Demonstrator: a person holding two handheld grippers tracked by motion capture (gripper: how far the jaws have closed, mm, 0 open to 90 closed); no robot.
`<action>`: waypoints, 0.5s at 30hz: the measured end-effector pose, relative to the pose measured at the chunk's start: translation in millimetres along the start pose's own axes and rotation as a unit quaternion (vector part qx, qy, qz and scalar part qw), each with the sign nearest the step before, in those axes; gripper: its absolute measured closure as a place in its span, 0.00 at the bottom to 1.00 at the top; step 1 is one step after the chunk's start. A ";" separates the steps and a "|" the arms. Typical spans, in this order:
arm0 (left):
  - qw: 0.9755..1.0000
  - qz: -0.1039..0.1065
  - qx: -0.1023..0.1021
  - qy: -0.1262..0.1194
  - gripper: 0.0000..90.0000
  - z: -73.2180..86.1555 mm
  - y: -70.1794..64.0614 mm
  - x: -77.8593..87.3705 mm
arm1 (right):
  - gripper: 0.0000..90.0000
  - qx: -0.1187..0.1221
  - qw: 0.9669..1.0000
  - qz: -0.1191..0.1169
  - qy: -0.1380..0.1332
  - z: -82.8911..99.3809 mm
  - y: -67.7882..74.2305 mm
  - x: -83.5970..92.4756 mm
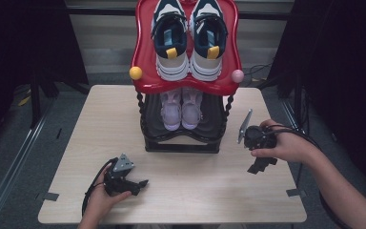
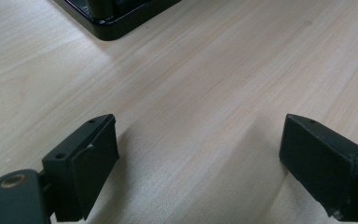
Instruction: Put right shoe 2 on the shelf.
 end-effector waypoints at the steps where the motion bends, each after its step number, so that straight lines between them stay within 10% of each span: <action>1: 1.000 0.000 0.000 0.000 0.12 0.0 0.0 0.0 | 0.21 -0.004 1.000 0.001 0.000 1.1 0.6 -2.6; 15: 1.000 0.000 0.002 0.000 0.12 0.1 -0.3 -0.1 | 0.21 -0.016 1.000 -0.009 0.002 18.4 4.1 -36.7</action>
Point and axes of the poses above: each handheld gripper's, and its own axes: x roughly backward along the jaws, z roughly out of its underside, y roughly to its left, the point moved 2 cm from there along -x, roughly forward along the jaws, and after that the axes turned 14 degrees about -y, right-handed, at the moved point
